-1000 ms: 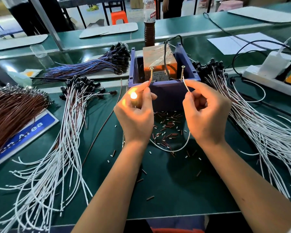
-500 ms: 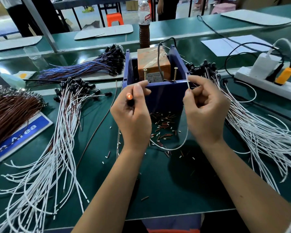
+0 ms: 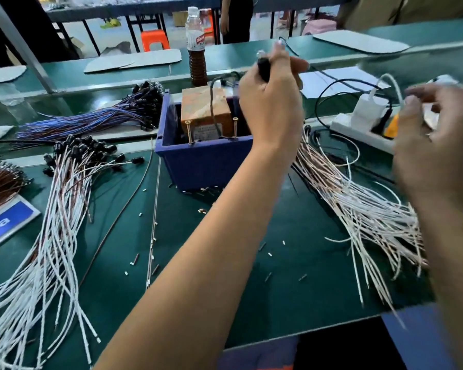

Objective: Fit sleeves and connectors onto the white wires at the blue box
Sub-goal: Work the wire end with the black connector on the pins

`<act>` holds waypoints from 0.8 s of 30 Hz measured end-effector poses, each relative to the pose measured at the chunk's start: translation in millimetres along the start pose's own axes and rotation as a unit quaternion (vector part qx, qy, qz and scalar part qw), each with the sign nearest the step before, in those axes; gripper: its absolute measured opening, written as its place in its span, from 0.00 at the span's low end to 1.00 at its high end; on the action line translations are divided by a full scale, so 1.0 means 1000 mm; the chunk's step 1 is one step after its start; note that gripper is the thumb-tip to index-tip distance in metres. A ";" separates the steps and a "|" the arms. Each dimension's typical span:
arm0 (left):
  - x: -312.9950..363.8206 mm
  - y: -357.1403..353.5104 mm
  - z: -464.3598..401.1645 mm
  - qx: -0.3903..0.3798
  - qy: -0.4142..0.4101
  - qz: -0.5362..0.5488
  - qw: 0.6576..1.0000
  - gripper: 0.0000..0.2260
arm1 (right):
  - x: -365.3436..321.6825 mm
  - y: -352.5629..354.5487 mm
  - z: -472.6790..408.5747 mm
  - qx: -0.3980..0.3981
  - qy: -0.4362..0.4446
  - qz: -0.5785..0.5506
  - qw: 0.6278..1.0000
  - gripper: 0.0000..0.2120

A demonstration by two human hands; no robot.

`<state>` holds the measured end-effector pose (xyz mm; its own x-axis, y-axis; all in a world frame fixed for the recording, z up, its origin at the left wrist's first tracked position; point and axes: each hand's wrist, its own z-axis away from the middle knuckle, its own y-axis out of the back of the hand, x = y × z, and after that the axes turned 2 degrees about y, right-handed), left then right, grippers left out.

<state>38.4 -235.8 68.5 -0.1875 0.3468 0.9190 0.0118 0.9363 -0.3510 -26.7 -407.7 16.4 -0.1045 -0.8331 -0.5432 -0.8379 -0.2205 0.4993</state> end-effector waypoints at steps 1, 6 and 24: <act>0.000 -0.008 -0.001 -0.008 0.032 0.022 0.999 0.18 | -0.008 0.006 0.000 -0.039 0.067 -0.020 0.997 0.19; 0.018 -0.031 -0.022 -0.025 0.115 0.157 0.981 0.17 | -0.026 0.024 0.004 -0.300 0.140 -0.084 0.940 0.17; -0.038 -0.044 -0.071 -0.013 0.272 0.101 0.957 0.08 | 0.004 0.042 0.002 -0.434 0.022 0.180 0.882 0.18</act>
<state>114.9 -286.5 62.0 0.3595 0.4911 0.7934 0.0191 0.8462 -0.5325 -63.0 -419.5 34.1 -0.2433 -0.9430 -0.2272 -0.0265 -0.2277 0.9734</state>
